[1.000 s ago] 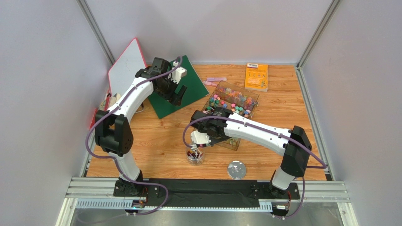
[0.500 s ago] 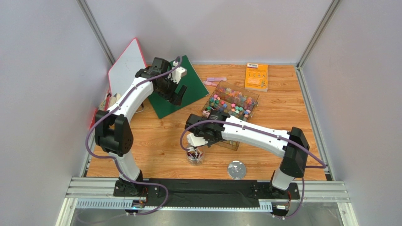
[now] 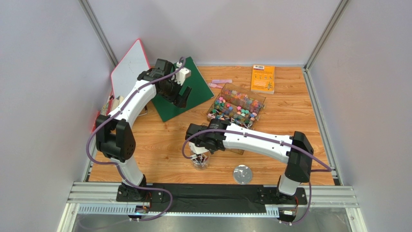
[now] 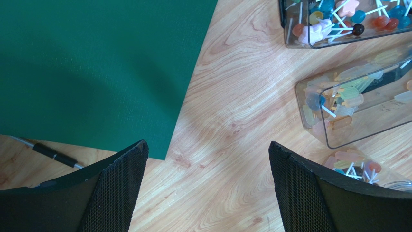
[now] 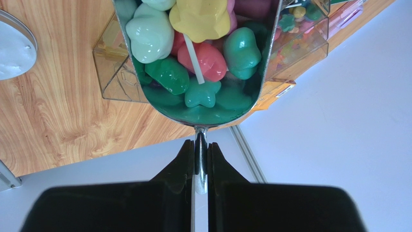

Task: Pack the candies
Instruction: Place the fake candies in the packing bottle.

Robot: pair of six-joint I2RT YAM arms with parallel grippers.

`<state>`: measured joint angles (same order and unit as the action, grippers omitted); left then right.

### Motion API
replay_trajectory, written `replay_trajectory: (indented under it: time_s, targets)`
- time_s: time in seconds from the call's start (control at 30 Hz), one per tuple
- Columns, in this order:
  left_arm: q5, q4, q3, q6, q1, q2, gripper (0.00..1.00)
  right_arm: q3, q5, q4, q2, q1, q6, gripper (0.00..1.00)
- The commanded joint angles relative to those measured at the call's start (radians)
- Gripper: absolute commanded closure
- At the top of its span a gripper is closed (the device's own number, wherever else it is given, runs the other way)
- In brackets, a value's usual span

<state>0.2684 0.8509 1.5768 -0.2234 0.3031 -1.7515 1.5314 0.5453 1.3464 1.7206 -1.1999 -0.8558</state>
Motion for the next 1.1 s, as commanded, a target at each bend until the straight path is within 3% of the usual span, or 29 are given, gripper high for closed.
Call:
replay_trajectory:
  time_s: [0.0, 1.07]
  targets:
    - [0.017, -0.016, 0.006, 0.024, -0.002, 0.047, 0.0, 0.045, 0.073, 0.183, -0.006, -0.027, 0.02, 1.0]
    - [0.008, -0.033, -0.02, 0.035, -0.002, 0.084, 0.0, 0.029, 0.15, 0.295, -0.03, -0.104, 0.021, 1.0]
